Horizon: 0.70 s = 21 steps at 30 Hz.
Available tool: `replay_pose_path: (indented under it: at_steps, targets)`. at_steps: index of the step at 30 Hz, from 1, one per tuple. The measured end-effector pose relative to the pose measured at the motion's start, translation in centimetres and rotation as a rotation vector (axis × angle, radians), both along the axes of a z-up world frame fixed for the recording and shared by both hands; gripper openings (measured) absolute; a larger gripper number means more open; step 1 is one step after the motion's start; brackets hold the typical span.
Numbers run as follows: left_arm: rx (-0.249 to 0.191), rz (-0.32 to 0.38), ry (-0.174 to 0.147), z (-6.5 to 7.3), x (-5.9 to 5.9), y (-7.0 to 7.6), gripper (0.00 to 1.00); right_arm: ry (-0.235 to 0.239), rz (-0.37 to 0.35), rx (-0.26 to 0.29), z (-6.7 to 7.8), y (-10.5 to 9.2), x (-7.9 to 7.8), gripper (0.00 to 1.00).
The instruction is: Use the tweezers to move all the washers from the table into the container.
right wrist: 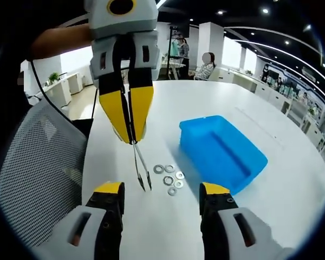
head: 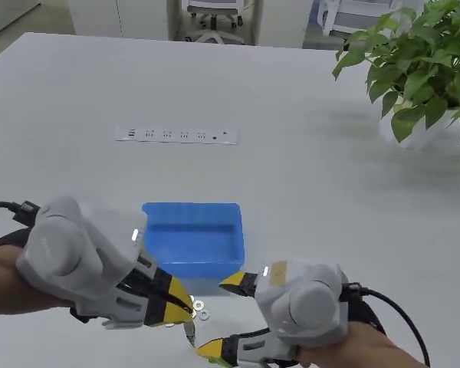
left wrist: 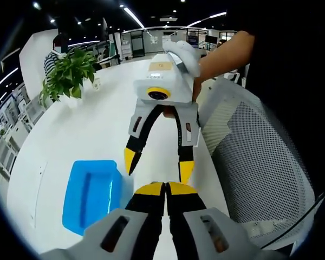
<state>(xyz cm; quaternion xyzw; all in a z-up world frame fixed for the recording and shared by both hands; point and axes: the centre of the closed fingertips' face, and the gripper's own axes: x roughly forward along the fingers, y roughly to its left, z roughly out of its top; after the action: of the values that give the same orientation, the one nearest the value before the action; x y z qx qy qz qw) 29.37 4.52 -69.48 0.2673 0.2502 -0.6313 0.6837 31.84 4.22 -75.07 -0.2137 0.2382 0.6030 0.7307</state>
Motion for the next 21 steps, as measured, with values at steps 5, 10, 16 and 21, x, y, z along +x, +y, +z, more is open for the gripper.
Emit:
replay_pose_path:
  at_steps: [5,10,16,21]
  targets:
    - [-0.006,0.003,-0.007,0.3,0.4,0.1,0.05,-0.008,-0.045,0.016,0.4,-0.7,0.3,0.66]
    - [-0.010,0.004,-0.012,0.4,0.8,0.0,0.05,-0.013,-0.094,0.038,0.8,-1.3,0.5,0.73]
    - [-0.013,0.002,-0.015,0.5,1.2,-0.1,0.05,-0.024,-0.133,0.054,1.0,-1.8,0.9,0.82]
    - [-0.012,-0.007,-0.016,0.6,1.3,-0.1,0.05,-0.043,-0.163,0.055,1.1,-2.2,1.4,0.94]
